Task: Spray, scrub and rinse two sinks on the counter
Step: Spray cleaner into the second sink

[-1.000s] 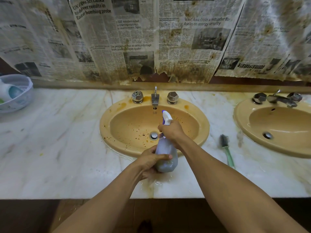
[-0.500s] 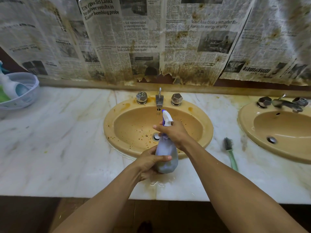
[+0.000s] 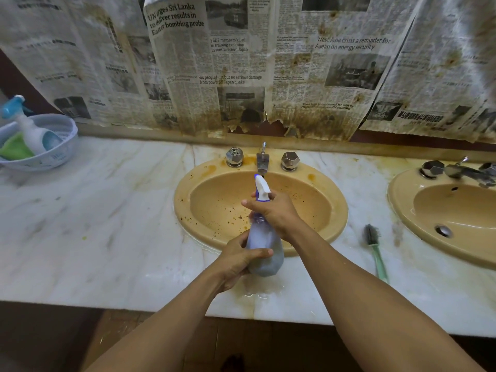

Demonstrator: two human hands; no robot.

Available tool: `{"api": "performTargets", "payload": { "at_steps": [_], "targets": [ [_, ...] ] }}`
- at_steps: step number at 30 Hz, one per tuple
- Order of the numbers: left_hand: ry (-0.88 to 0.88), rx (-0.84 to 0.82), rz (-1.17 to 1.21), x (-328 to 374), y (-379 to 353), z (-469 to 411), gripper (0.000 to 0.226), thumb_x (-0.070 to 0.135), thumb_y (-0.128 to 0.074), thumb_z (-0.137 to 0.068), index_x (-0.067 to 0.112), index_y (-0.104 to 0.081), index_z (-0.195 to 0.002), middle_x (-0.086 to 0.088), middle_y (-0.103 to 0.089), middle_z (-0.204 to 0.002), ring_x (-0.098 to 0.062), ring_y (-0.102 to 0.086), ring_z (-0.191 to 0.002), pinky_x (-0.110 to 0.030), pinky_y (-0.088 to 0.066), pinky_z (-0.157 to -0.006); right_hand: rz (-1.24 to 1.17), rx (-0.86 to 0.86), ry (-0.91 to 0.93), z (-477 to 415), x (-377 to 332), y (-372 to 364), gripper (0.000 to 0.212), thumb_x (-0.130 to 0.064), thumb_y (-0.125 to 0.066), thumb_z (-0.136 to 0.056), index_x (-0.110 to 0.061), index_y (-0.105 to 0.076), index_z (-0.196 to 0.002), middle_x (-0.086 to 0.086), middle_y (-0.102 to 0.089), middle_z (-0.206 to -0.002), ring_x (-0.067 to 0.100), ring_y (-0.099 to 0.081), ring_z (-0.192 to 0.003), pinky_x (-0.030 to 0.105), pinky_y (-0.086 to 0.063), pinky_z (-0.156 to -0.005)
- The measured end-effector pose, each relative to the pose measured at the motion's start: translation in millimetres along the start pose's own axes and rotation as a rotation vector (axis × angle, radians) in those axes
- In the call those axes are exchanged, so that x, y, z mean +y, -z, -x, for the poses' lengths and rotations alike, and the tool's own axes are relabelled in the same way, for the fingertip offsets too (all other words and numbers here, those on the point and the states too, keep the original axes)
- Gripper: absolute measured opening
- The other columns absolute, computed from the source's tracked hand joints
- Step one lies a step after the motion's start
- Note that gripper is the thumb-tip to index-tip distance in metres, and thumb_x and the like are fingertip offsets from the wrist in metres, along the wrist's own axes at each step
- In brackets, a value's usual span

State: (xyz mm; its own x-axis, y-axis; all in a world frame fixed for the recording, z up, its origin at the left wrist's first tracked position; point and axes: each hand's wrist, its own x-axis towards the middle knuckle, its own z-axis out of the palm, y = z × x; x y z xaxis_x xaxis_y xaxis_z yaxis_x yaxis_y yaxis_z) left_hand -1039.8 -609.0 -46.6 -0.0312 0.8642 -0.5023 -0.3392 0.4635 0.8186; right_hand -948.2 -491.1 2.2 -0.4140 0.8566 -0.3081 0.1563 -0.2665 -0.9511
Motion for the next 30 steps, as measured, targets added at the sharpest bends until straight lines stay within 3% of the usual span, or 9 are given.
{"api": "performTargets", "payload": {
  "at_steps": [3, 6, 8, 10, 16, 19, 23, 28, 30],
  "targets": [
    [-0.013, -0.007, -0.006, -0.6, 12.8, 2.9, 0.059, 0.02, -0.089, -0.077, 0.028, -0.066, -0.13, 0.001, -0.073, -0.121, -0.029, -0.065, -0.118, -0.038, -0.06, -0.082, 0.024, -0.021, 0.019, 0.2, 1.5, -11.3, 0.05, -0.028, -0.09, -0.076, -0.011, -0.065, -0.115, 0.012, -0.071, -0.093, 0.028, -0.073, -0.071, 0.035, -0.062, -0.072],
    [-0.076, 0.031, -0.096, -4.4, 23.0, 6.1, 0.079, 0.037, -0.096, -0.064, 0.032, -0.061, -0.135, 0.004, -0.069, -0.128, -0.026, -0.063, -0.122, -0.039, -0.06, -0.086, 0.076, -0.054, 0.06, 1.5, 3.0, -21.6, 0.049, -0.031, -0.085, -0.083, -0.015, -0.061, -0.123, 0.013, -0.07, -0.104, 0.028, -0.077, -0.083, 0.032, -0.062, -0.074],
    [-0.142, 0.077, -0.22, -9.0, 28.5, 8.0, 0.095, 0.049, -0.097, -0.056, 0.035, -0.055, -0.14, 0.01, -0.065, -0.132, -0.019, -0.059, -0.125, -0.042, -0.056, -0.101, 0.056, -0.034, 0.049, 1.8, 3.7, -28.2, 0.039, -0.026, -0.081, -0.086, -0.014, -0.062, -0.118, 0.013, -0.069, -0.095, 0.029, -0.076, -0.075, 0.034, -0.061, -0.074],
    [-0.187, 0.105, -0.302, -14.1, 32.4, 10.7, 0.102, 0.054, -0.097, -0.055, 0.036, -0.05, -0.143, 0.015, -0.061, -0.135, -0.012, -0.058, -0.125, -0.041, -0.054, -0.105, 0.065, 0.029, 0.023, 1.3, 4.0, -34.5, 0.028, -0.019, -0.076, -0.087, -0.012, -0.063, -0.111, 0.007, -0.065, -0.082, 0.028, -0.073, -0.063, 0.035, -0.057, -0.068],
    [-0.18, 0.138, -0.258, -20.7, 42.6, 14.9, 0.089, 0.05, -0.096, -0.061, 0.041, -0.052, -0.137, 0.02, -0.062, -0.134, -0.01, -0.057, -0.125, -0.042, -0.053, -0.106, 0.206, 0.095, -0.022, -5.1, 5.1, -53.8, 0.011, -0.019, -0.067, -0.084, -0.01, -0.063, -0.089, 0.004, -0.066, -0.065, 0.025, -0.074, -0.059, 0.039, -0.058, -0.068],
    [-0.157, 0.087, -0.184, -19.5, 50.4, 14.4, 0.084, 0.047, -0.097, -0.062, 0.039, -0.059, -0.137, 0.018, -0.068, -0.128, -0.016, -0.061, -0.124, -0.051, -0.054, -0.103, 0.247, 0.104, -0.046, -9.6, 7.2, -60.4, 0.022, -0.024, -0.068, -0.084, -0.008, -0.062, -0.098, 0.011, -0.072, -0.078, 0.023, -0.075, -0.061, 0.039, -0.058, -0.072],
    [-0.129, 0.074, -0.165, -11.1, 57.3, 7.8, 0.086, 0.046, -0.097, -0.061, 0.038, -0.059, -0.138, 0.015, -0.07, -0.125, -0.019, -0.064, -0.12, -0.051, -0.056, -0.101, 0.245, 0.138, -0.049, -14.9, 3.4, -63.3, 0.027, -0.023, -0.068, -0.087, -0.004, -0.059, -0.104, 0.015, -0.07, -0.089, 0.023, -0.075, -0.062, 0.034, -0.054, -0.066],
    [-0.111, 0.029, -0.214, -2.5, 60.8, 0.4, 0.081, 0.046, -0.095, -0.063, 0.039, -0.061, -0.135, 0.014, -0.07, -0.123, -0.019, -0.064, -0.12, -0.05, -0.057, -0.099, 0.315, 0.222, -0.082, -20.2, -3.9, -60.2, 0.021, -0.023, -0.063, -0.086, -0.005, -0.062, -0.098, 0.018, -0.075, -0.082, 0.02, -0.075, -0.062, 0.034, -0.057, -0.065],
    [-0.109, 0.017, -0.217, 0.5, 61.3, -1.0, 0.074, 0.041, -0.094, -0.066, 0.037, -0.063, -0.133, 0.012, -0.071, -0.122, -0.021, -0.065, -0.118, -0.05, -0.058, -0.098, 0.305, 0.245, -0.096, -20.3, -5.6, -59.3, 0.019, -0.022, -0.063, -0.087, -0.007, -0.062, -0.097, 0.016, -0.075, -0.081, 0.016, -0.073, -0.058, 0.026, -0.052, -0.054]
  ]
}}
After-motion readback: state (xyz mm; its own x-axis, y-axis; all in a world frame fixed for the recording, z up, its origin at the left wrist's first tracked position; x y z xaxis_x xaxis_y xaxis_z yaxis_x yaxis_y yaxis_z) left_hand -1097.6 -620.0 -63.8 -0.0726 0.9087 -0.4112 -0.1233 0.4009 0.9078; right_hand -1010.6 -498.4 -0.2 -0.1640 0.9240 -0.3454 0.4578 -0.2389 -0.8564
